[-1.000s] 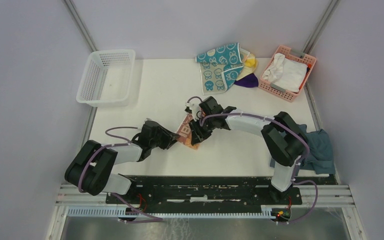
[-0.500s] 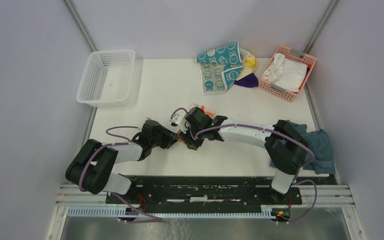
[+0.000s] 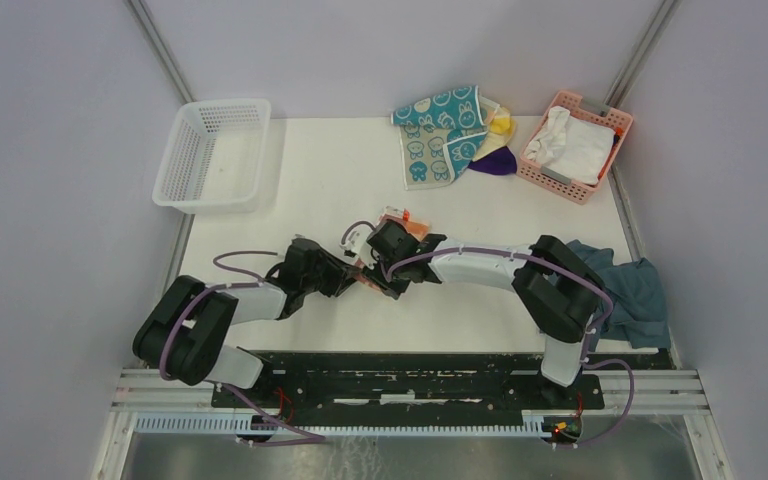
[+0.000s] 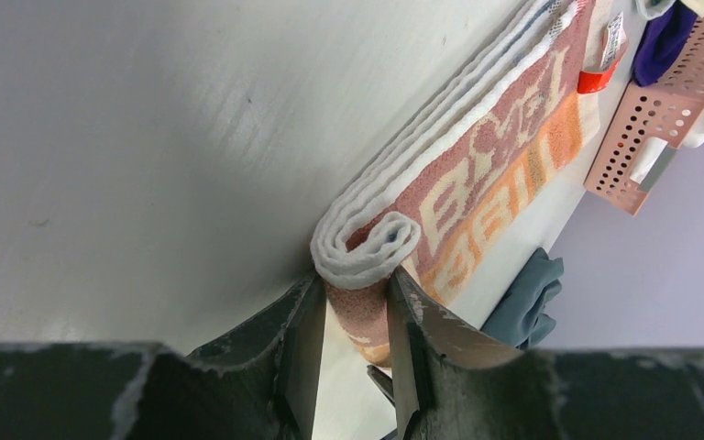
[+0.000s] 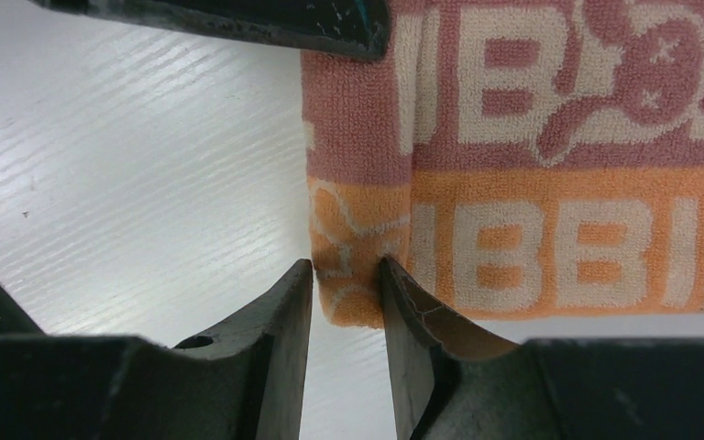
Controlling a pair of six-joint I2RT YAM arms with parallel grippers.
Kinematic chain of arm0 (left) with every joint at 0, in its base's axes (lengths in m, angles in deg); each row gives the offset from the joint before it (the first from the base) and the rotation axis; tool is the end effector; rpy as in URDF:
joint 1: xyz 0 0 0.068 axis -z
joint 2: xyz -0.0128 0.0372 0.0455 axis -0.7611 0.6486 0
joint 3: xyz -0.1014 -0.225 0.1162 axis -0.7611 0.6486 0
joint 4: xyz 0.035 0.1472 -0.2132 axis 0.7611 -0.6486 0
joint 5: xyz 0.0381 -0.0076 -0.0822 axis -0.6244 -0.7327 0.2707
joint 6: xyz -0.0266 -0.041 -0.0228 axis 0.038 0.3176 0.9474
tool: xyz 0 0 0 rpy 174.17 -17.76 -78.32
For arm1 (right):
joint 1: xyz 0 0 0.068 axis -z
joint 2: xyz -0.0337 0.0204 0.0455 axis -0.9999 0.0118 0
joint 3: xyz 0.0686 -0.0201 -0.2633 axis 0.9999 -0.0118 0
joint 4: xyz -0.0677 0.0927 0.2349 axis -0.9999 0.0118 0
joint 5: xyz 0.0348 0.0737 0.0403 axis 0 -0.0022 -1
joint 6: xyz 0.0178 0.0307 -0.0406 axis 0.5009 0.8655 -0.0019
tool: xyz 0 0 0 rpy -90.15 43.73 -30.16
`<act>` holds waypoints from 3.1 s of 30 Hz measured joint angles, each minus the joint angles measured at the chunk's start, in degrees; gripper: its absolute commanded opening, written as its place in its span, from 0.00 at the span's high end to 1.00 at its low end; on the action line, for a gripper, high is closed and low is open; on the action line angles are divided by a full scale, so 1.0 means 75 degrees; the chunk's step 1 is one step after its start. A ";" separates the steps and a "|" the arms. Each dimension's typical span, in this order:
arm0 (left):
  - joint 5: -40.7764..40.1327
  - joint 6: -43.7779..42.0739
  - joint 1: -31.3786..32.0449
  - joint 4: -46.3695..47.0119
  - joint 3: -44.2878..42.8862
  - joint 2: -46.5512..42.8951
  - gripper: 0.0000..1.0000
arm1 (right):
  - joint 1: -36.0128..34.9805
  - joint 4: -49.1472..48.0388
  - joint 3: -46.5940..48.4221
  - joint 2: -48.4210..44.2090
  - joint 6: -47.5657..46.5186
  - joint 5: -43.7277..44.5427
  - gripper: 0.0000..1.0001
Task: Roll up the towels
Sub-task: Roll the towel at the center of the board.
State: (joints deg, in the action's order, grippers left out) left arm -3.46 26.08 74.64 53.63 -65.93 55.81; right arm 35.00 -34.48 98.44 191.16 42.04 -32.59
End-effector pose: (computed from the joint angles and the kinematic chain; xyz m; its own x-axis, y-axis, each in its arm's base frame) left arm 0.2105 -0.1031 0.1155 -0.6327 -0.7672 -0.1053 -0.4652 0.4853 -0.7403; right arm 0.2186 0.3078 0.1719 -0.4350 -0.7304 -0.5266 -0.8621 0.5067 0.0094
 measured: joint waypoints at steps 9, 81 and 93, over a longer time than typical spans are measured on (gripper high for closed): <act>0.0093 0.0000 -0.0003 0.0041 -0.0108 0.0169 0.61 | -0.0017 -0.0221 -0.0026 0.0321 -0.0207 0.0527 0.57; 0.0597 -0.1230 0.0114 -0.2684 -0.0119 -0.2206 0.33 | 0.3037 -0.1303 -0.0933 0.1947 0.3786 -0.7787 0.99; 0.0510 -0.0694 0.0455 -0.1008 0.0146 -0.1236 0.41 | 0.3051 -0.0828 -0.0510 0.2087 0.3791 -0.7589 0.99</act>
State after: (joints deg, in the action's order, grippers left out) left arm 0.37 20.88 78.05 46.07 -64.84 46.54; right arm 57.88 -40.68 94.61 206.81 70.48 -89.50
